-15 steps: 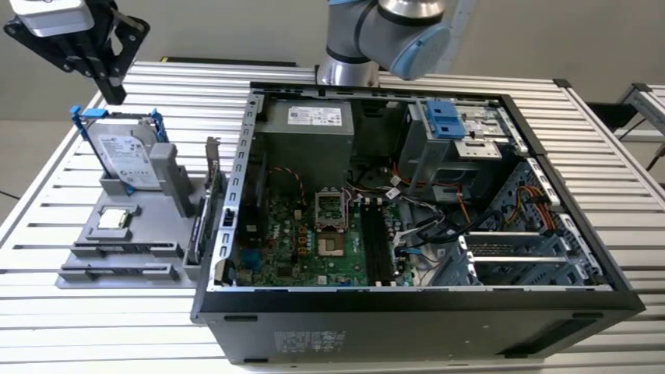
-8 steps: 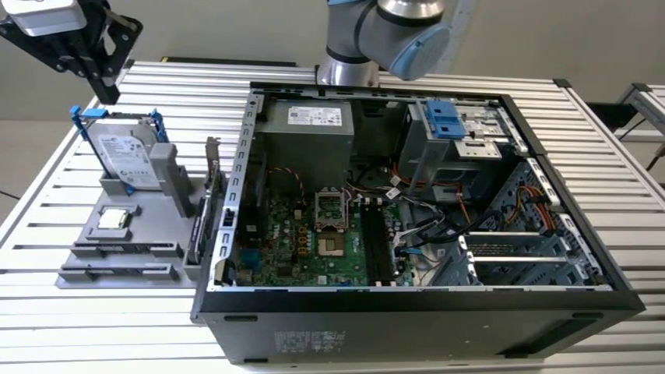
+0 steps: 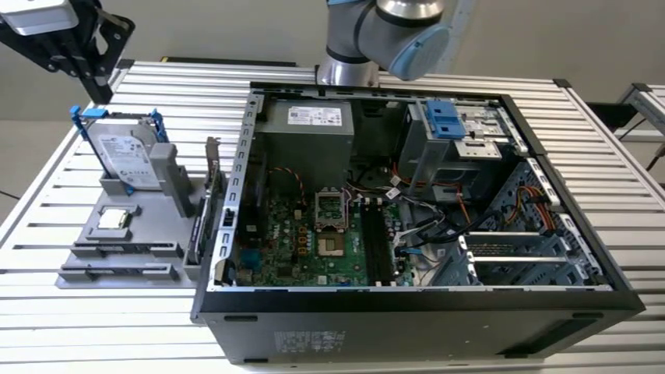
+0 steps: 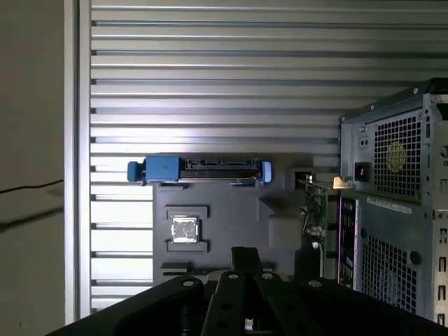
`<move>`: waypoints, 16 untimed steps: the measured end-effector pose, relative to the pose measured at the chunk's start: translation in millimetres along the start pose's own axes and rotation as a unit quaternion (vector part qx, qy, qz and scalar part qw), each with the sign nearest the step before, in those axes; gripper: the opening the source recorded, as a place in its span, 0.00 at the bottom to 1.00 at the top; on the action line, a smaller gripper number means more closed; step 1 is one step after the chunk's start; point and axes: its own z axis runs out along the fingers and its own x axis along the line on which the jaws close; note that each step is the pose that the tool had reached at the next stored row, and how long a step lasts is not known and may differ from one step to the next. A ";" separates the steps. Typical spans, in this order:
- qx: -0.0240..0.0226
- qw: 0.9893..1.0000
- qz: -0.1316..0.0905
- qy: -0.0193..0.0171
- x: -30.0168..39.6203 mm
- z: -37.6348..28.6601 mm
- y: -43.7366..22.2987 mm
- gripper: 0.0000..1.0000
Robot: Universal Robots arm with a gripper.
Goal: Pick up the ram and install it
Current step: 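Reach for the ram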
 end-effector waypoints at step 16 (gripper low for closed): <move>-0.001 1.000 -0.030 0.001 9.1 -0.2 0.0 0.00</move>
